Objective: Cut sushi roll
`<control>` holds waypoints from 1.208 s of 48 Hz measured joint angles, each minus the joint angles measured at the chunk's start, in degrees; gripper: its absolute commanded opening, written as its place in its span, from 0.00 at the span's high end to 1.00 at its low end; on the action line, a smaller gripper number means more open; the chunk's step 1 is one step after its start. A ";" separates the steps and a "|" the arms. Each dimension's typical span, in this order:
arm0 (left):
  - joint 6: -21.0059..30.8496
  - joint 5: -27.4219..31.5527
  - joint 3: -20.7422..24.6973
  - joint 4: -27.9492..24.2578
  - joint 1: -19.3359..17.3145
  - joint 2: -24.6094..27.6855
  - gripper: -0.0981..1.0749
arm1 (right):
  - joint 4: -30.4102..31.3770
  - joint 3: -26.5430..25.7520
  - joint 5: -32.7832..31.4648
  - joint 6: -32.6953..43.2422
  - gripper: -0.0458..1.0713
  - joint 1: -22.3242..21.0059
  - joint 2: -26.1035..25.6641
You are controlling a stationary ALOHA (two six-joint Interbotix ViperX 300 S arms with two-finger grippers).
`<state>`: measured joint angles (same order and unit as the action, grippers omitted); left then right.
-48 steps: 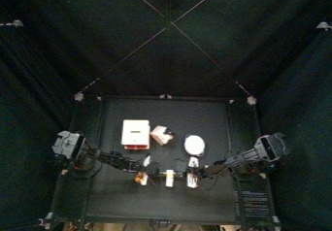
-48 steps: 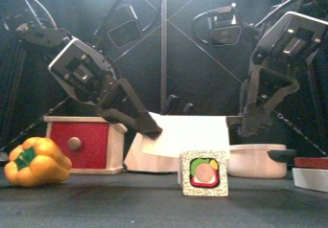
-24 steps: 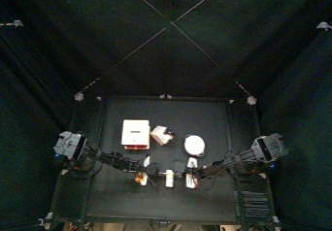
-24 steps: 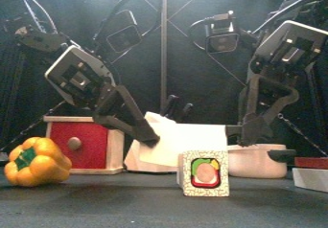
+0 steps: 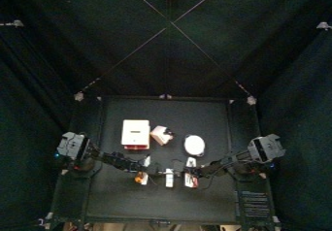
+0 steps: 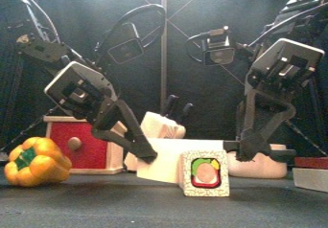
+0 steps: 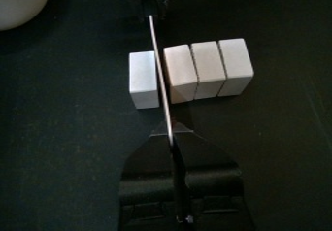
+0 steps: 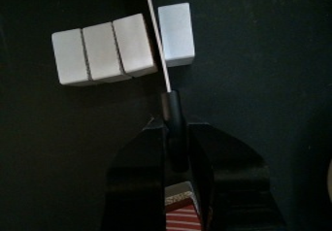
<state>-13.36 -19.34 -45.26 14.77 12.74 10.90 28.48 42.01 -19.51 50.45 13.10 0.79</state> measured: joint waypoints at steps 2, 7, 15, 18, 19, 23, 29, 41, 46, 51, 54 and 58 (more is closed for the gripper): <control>0.00 0.09 0.00 -0.09 -0.18 0.09 0.76 | 0.00 0.00 0.09 0.00 0.65 -0.09 0.09; -0.09 0.00 -0.18 0.00 -0.79 0.18 0.76 | 0.00 0.00 0.09 0.00 0.65 -0.62 0.00; -0.09 0.00 -0.18 -0.09 -1.49 0.53 0.76 | 0.00 0.09 0.09 0.00 0.65 -1.05 -0.09; -0.09 -0.09 -0.18 -0.09 -1.76 0.70 0.76 | 0.00 0.18 0.09 0.00 0.65 -1.32 -0.09; -0.09 -0.09 -0.18 -0.09 -1.85 0.70 0.76 | 0.00 0.18 0.09 0.00 0.65 -1.32 -0.09; -0.26 -0.09 -0.09 -0.18 -2.29 0.62 0.76 | 0.00 0.26 0.09 0.00 0.65 -1.93 -0.18; -0.35 -0.09 -0.18 -0.53 -3.25 0.62 0.76 | 0.00 0.35 0.09 0.00 0.65 -3.08 -0.18; -0.35 -0.09 -0.44 -2.81 -4.75 0.09 0.76 | 0.18 0.62 0.09 0.00 0.65 -4.39 -0.53; -0.44 0.00 -0.44 -3.52 -5.27 -0.18 0.76 | 0.18 0.79 0.18 0.00 0.65 -4.75 -1.23; -0.35 0.09 -0.62 -3.78 -5.36 -1.49 0.76 | 0.09 0.88 0.09 0.00 0.65 -4.75 -3.25; -0.26 0.18 -0.70 -3.87 -5.36 -2.55 0.76 | 0.00 1.05 0.00 0.00 0.65 -4.83 -4.57; -0.26 0.44 -0.70 -3.87 -5.27 -3.69 0.76 | 0.09 1.23 -0.35 -0.09 0.65 -4.75 -6.42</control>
<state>-13.62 -18.90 -45.97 10.90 7.47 7.21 28.56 43.24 -19.86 50.36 8.35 -5.63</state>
